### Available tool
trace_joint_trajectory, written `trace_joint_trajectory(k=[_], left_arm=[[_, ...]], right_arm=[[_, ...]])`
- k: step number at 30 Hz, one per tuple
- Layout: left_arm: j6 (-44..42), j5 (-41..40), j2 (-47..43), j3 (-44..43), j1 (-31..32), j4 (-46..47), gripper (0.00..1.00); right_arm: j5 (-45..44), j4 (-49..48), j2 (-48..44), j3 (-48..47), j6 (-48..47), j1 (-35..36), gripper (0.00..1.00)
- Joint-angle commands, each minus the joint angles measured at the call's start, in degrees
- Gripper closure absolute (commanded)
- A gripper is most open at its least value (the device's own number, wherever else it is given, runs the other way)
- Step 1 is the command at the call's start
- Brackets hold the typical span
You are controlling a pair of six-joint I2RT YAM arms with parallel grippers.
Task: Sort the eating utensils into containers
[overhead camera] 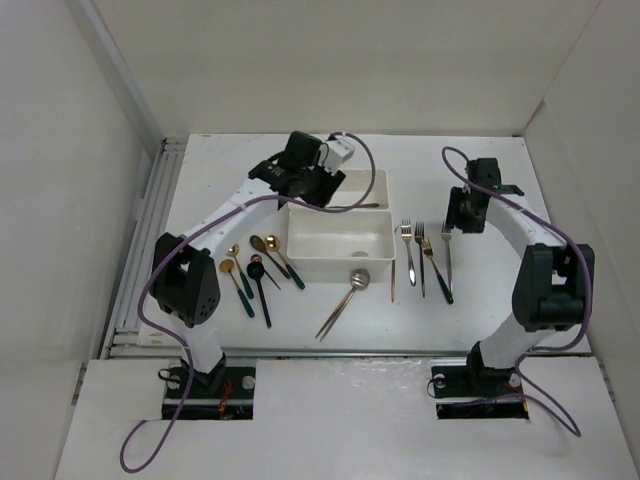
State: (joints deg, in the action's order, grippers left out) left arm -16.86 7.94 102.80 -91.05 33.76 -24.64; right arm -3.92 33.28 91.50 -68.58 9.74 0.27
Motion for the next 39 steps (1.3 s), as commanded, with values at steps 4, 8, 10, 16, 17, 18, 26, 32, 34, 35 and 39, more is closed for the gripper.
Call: trace_joint_trajectory(k=[4,8,10,16,17,18,26,32,34,35,39], left_arm=[[4.3,-1.8,-6.2,-2.8,-3.3,-2.3,0.51],[6.2,-2.3,-7.3,-1.1,-5.3,-1.7,0.51],[6.2,-2.3,-7.9,-1.1,-5.9,-1.7,0.51],[9.0,-2.3,-7.9,-0.5,-8.3,-1.2,0.51],[9.0,-2.3,-7.9,-0.5,-8.3,-0.7,0.51],[9.6,-2.3,-7.9,-0.5,-8.8,-0.7,0.51],[10.2,-3.4,-8.9,-0.5,-10.0,-1.2,0.52],[10.7,-4.0,-9.5,0.5,-10.6,-1.2,0.53],[11.4,-4.5,-9.5,0.5,-11.1,-1.2,0.53],[12.0,-4.5,-9.5,0.5,-11.6,-1.2,0.53],[16.9,-4.5,-10.1,2.1,-14.3,-1.8,0.56]], right_arm=[[0.9,3.0,6.0,-0.3,1.3,-0.8,0.53],[2.6,3.0,8.3,0.2,1.3,-0.8,0.54],[1.9,3.0,10.2,0.7,1.3,-0.3,0.56],[1.3,4.3,16.0,-2.0,1.3,1.6,0.64],[1.3,5.0,17.7,-2.9,1.3,1.6,0.66],[0.8,5.7,18.4,-2.9,0.8,1.6,0.75],[-12.7,5.7,15.6,-6.4,0.3,1.6,1.00],[-26.3,-0.6,8.2,-18.5,-7.6,8.3,1.00],[-28.6,-10.9,6.3,-19.1,-14.8,15.4,1.00],[-28.6,-15.3,4.8,-18.2,-24.1,18.0,1.00],[-26.0,-32.5,6.2,-15.1,-41.2,28.2,1.00]])
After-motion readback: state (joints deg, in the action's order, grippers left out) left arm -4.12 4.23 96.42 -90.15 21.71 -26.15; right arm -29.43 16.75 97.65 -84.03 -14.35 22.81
